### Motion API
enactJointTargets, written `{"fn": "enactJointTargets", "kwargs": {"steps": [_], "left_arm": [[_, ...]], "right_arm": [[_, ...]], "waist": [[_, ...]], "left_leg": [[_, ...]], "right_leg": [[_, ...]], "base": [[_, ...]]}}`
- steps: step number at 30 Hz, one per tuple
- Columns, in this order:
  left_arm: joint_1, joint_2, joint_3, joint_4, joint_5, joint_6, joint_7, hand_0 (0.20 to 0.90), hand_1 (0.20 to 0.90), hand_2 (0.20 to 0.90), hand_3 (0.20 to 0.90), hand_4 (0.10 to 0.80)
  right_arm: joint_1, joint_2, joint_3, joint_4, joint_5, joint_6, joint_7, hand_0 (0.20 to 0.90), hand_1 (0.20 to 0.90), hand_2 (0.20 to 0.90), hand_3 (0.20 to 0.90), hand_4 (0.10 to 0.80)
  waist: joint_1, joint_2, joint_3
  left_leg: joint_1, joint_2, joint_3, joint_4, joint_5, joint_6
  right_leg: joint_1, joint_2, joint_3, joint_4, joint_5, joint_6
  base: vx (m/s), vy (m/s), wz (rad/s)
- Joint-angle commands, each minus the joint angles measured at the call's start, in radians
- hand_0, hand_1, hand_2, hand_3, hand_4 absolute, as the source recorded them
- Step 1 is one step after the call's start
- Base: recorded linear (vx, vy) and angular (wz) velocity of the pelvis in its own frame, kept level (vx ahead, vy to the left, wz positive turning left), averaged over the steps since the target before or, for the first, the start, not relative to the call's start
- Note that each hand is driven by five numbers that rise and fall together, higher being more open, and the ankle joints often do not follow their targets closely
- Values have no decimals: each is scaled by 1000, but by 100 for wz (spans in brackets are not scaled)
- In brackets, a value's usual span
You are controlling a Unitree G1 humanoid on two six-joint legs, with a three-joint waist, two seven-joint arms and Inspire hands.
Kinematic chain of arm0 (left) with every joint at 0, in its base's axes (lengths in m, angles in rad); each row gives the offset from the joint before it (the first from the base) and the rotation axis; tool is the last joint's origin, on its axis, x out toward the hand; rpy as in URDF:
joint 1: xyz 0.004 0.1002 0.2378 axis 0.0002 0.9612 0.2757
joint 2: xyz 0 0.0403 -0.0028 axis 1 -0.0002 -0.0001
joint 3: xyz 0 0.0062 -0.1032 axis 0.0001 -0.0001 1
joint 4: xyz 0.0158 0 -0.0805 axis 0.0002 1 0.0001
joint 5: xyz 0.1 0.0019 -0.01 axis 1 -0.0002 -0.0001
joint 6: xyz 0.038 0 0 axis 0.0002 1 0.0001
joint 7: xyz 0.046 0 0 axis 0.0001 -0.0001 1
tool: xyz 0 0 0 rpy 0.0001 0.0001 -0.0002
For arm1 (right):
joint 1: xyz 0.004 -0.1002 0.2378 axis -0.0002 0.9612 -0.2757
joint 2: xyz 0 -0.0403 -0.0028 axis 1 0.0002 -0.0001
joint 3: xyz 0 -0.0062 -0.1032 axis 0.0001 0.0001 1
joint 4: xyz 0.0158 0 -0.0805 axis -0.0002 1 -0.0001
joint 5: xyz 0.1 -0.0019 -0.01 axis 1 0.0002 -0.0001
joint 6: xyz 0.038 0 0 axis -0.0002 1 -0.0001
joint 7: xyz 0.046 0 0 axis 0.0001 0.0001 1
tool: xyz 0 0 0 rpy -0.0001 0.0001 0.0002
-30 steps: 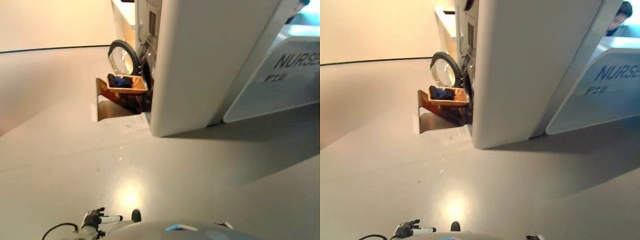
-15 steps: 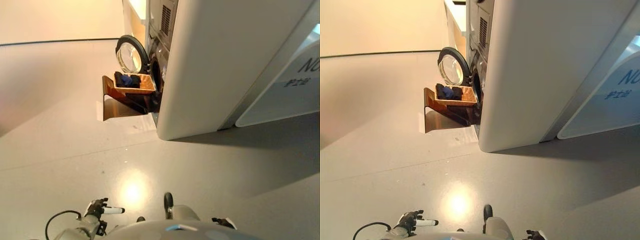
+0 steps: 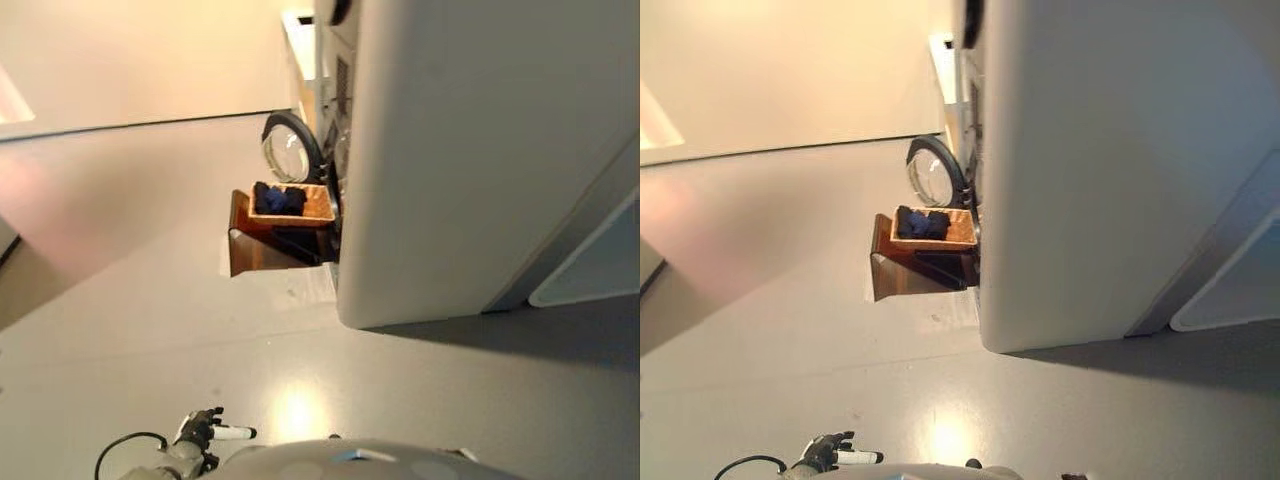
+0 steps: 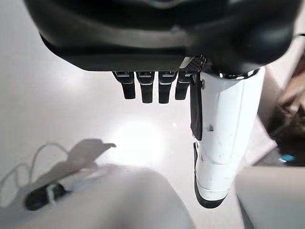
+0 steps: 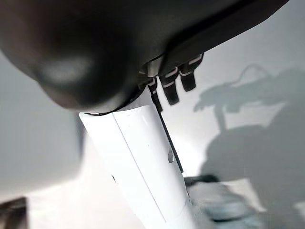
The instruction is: Pick up the clothes and place them into the washing machine
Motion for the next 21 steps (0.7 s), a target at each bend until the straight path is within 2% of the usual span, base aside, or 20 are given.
{"fn": "enactJointTargets", "kwargs": {"steps": [1, 4, 7, 10, 12, 14, 15, 16, 17, 18, 19, 21], "left_arm": [[-17, -14, -39, -100, 16, -37, 33, 900, 900, 900, 900, 800], [-24, -17, -68, -101, 38, -35, 31, 900, 900, 900, 900, 800], [-16, -23, -73, -90, 47, -32, 29, 900, 900, 900, 900, 800], [-5, -25, -61, -61, 45, -30, 28, 900, 900, 900, 900, 800], [3, -20, -55, -46, 51, -28, 22, 900, 900, 900, 900, 800], [7, -16, -58, -41, 54, -29, 20, 900, 900, 900, 900, 800], [6, -8, -58, -34, 53, -30, 17, 900, 900, 900, 900, 800], [6, -8, -58, -34, 53, -30, 17, 900, 900, 900, 900, 800], [-1, 2, -68, -31, 57, -29, 16, 900, 900, 900, 900, 800], [-5, 10, -75, -37, 65, -28, 14, 900, 900, 900, 900, 800], [-12, 16, -85, -41, 76, -27, 13, 900, 900, 900, 900, 800], [-25, 29, -109, -52, 104, -23, 11, 900, 900, 900, 900, 800]], "right_arm": [[-29, -33, 11, -13, 36, -26, -45, 900, 900, 900, 900, 800], [-32, -35, 20, -4, 33, -29, -54, 900, 900, 900, 900, 800], [-34, -44, 22, 0, 30, -32, -59, 900, 900, 900, 900, 800], [-34, -48, 20, -3, 34, -35, -54, 900, 900, 900, 900, 800], [-36, -45, 21, -6, 28, -35, -47, 900, 900, 900, 900, 800], [-42, -42, 25, -8, 26, -36, -45, 900, 900, 900, 900, 800], [-49, -38, 26, -15, 25, -40, -40, 900, 900, 900, 900, 800], [-49, -37, 26, -15, 25, -40, -40, 900, 900, 900, 900, 800], [-54, -35, 15, -24, 32, -42, -36, 900, 900, 900, 900, 800], [-60, -37, 12, -28, 32, -41, -35, 900, 900, 900, 900, 800], [-64, -39, 10, -27, 32, -39, -32, 900, 900, 900, 900, 800], [-75, -43, 5, -30, 30, -39, -31, 900, 900, 900, 900, 800]], "waist": [[26, -24, 57], [30, 2, 57], [35, 33, 54], [37, 48, 36], [47, 58, 13], [54, 53, 1], [60, 42, -13], [61, 40, -12], [62, 17, -20], [60, 8, -18], [59, 5, -17], [57, 15, -5]], "left_leg": [[-49, 69, 109, -155, 159, 93], [-51, 147, 114, -478, 205, 77], [-40, 176, 123, -749, 285, 44], [-67, 183, 149, -807, 305, 26], [-49, 172, 126, -807, 321, 32], [-42, 159, 105, -802, 321, 36], [-35, 135, 90, -778, 303, 47], [-33, 133, 92, -778, 302, 48], [-46, 96, 112, -729, 251, 72], [-42, 75, 119, -702, 220, 88], [-40, 58, 125, -676, 194, 102], [-20, 39, 132, -659, 156, 129]], "right_leg": [[-20, 7, 20, 63, -38, 96], [27, 18, 33, 56, -89, 125], [88, 17, 51, 42, -134, 150], [144, -6, 76, 38, -172, 169], [166, -25, 96, 43, -187, 177], [170, -41, 112, 54, -190, 183], [171, -74, 134, 68, -177, 206], [172, -76, 135, 68, -178, 206], [151, -128, 147, 127, -97, 242], [131, -144, 158, 175, -58, 255], [108, -153, 171, 231, -3, 264], [45, -141, 176, 356, 71, 261]], "base": [[210, 48, -9], [364, 142, -13], [414, 178, -6], [420, 207, -15], [335, 204, -42], [323, 219, -70], [385, 280, -71], [450, 379, -82], [301, 268, -77], [382, 349, -61], [243, 250, -25], [227, 286, -11]]}}
